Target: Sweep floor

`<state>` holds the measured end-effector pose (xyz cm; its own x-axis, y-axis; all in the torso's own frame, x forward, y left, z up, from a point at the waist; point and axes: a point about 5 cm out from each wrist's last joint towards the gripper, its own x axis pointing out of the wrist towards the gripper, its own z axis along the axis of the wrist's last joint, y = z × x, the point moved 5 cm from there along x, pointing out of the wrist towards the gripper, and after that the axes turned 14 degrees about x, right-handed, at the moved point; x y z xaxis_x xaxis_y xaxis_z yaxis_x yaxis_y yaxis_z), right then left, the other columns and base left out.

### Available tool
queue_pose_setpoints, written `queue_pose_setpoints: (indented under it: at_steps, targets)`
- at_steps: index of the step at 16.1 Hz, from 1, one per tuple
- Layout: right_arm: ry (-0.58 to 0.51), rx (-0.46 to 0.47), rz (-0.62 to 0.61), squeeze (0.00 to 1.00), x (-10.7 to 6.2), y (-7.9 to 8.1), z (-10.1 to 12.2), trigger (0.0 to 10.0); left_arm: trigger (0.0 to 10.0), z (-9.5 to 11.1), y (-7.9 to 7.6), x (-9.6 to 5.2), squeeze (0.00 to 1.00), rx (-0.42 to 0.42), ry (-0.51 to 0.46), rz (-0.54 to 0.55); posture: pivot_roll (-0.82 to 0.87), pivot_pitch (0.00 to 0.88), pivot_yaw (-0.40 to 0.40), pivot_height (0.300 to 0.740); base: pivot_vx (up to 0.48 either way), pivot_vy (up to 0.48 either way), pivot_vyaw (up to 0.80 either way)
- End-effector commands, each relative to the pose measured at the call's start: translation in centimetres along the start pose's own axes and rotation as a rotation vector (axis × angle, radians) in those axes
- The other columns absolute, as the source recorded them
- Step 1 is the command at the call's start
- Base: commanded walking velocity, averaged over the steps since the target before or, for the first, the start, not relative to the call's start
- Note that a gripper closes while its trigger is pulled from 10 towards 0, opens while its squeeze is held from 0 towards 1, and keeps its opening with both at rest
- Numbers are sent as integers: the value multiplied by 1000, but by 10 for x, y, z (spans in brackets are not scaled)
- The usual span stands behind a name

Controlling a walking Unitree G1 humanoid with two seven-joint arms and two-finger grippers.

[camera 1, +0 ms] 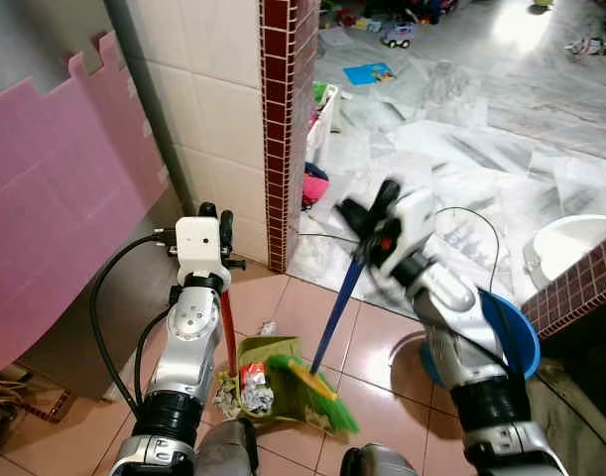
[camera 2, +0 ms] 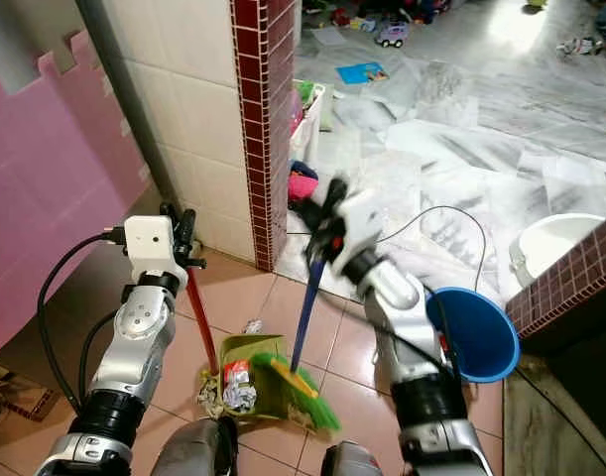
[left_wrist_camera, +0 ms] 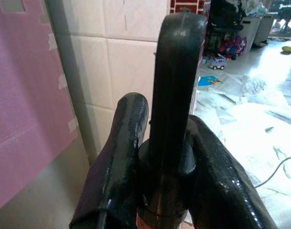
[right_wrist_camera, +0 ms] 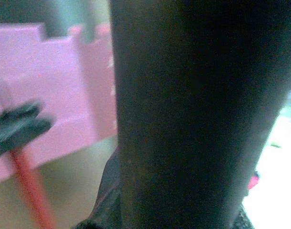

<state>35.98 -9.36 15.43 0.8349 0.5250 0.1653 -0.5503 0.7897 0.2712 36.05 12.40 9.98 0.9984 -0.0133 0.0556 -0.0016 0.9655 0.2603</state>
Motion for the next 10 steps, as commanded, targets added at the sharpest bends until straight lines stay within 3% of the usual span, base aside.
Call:
queue_pose_setpoints:
  at_steps: [1, 3, 7, 10]
  targets:
    - [-102, -23, -39, 0, 6, -1, 30, 10000, 10000, 16, -3, 4, 0, -28, -41, -9, -20, 0, -25, 740, 0, 0, 0]
    - [-123, -49, -126, 0, 3, -9, 34, 10000, 10000, 21, -4, 2, 0, -75, -46, -23, -28, 0, -19, 740, 0, 0, 0]
    - [-128, -42, -228, 0, -6, -14, 22, 10000, 10000, 30, -16, -2, 0, -67, -78, -112, -23, 0, -4, 740, 0, 0, -800]
    - [-168, -116, -270, 0, -7, -22, 35, 10000, 10000, 27, -29, -6, 0, -65, -62, -188, -27, 0, 1, 740, 0, 0, -800]
